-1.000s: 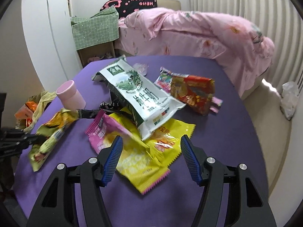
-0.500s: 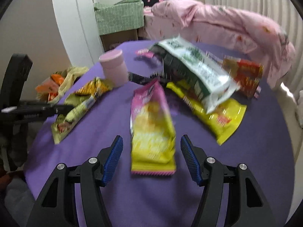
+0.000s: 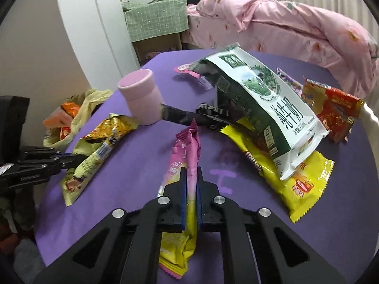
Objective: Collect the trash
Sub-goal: 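Carry the yellow wrapper with the left tool into the trash bag and open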
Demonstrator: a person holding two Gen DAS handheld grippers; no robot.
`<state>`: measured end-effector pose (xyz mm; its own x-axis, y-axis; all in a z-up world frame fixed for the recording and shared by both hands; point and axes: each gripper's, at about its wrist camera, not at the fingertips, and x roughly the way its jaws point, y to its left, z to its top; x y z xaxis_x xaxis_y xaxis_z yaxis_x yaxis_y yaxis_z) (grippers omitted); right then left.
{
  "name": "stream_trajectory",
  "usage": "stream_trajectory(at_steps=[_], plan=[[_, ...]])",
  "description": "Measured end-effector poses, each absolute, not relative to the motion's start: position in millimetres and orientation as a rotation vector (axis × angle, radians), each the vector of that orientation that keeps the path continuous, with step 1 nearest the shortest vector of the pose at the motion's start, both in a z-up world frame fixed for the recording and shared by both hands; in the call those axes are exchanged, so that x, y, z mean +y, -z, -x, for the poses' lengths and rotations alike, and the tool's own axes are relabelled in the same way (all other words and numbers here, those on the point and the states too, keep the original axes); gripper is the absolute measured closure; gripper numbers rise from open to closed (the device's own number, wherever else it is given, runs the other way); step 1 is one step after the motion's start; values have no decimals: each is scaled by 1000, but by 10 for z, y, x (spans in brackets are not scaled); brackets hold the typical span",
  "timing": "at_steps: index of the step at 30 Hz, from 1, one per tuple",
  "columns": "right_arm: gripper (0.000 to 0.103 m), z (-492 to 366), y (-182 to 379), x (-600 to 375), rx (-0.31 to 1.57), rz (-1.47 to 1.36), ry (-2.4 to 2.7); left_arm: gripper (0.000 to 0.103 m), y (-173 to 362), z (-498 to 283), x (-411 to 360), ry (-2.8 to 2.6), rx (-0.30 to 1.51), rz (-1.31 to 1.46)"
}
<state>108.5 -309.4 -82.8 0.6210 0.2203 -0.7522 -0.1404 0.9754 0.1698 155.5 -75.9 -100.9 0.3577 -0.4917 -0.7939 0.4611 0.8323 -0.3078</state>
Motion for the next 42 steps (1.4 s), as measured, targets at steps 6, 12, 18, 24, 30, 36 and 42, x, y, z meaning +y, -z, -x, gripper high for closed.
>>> stream_trajectory(at_steps=[6, 12, 18, 24, 30, 36, 42], plan=[[95, -938, 562, -3058, 821, -106, -213, 98, 900, -1495, -747, 611, 990, 24], [95, -908, 212, -2941, 739, -99, -235, 99, 612, -1368, -591, 594, 905, 22], [95, -960, -97, -2735, 669, -67, -278, 99, 202, -1257, -233, 524, 795, 34], [95, -1022, -364, -2504, 609, -44, -309, 99, -112, -1223, 105, 454, 706, 57], [95, -1062, -463, -2311, 596, -12, -329, 99, -160, -1292, 547, 367, 673, 112], [95, -1062, -463, -2249, 600, -7, -325, 99, -106, -1533, 1077, 207, 669, 162], [95, -1106, -376, -2309, 620, -21, -313, 99, 202, -1745, 1255, 164, 747, 148]])
